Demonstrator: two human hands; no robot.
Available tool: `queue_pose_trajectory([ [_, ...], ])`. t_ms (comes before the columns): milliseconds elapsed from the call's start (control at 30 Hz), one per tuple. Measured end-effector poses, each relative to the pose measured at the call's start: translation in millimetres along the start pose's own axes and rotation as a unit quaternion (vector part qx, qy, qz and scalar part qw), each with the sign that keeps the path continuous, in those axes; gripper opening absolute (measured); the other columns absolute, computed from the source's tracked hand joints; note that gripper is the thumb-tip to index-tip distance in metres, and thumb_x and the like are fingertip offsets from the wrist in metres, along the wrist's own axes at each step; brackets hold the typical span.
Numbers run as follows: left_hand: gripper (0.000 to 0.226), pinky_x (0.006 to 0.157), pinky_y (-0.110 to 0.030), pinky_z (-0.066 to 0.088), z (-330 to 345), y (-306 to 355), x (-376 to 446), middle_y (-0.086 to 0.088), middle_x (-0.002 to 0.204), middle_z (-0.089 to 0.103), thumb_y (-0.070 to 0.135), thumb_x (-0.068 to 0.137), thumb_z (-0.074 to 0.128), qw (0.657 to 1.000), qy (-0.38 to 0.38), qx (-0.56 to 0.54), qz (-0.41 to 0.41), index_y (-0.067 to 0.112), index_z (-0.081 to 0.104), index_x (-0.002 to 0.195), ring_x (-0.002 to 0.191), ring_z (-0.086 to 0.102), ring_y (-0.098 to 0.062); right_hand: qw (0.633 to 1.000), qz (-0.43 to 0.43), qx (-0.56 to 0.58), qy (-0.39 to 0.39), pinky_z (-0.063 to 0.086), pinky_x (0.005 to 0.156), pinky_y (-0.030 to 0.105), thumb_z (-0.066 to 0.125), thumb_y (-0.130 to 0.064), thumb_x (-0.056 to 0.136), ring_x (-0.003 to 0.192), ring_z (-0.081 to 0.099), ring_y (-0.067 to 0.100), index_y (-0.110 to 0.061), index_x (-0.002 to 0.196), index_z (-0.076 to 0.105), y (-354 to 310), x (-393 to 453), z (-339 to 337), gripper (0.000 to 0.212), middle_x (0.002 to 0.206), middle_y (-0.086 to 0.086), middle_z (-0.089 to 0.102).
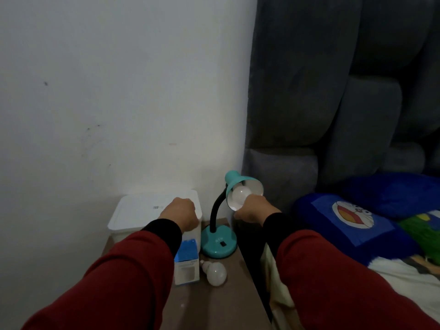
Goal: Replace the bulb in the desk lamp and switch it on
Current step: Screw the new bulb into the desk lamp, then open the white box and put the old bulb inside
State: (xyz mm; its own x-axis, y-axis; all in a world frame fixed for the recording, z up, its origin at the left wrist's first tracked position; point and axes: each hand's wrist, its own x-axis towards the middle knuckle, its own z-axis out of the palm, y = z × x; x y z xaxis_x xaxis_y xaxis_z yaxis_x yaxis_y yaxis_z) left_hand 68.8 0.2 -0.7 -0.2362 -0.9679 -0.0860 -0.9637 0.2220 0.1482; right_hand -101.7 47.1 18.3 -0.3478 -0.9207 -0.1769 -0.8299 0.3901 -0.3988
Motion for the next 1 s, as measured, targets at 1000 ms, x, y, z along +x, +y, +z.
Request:
queue_pose_trajectory([
  [1000, 0.080, 0.114, -0.037, 0.028, 67.1, -183.1, 11.0, -0.015, 0.149, 0.018, 0.038, 0.080, 0.070, 0.953, 0.109, -0.268, -0.085, 0.034, 0.024, 0.146, 0.138, 0.025, -0.032, 0.982, -0.164, 0.092, -0.011, 0.028, 0.114, 0.035, 0.071, -0.044, 0.077, 0.140, 0.028, 0.033, -0.033, 0.148, 0.027, -75.1, 57.3, 136.9, 0.084, 0.152, 0.019, 0.023],
])
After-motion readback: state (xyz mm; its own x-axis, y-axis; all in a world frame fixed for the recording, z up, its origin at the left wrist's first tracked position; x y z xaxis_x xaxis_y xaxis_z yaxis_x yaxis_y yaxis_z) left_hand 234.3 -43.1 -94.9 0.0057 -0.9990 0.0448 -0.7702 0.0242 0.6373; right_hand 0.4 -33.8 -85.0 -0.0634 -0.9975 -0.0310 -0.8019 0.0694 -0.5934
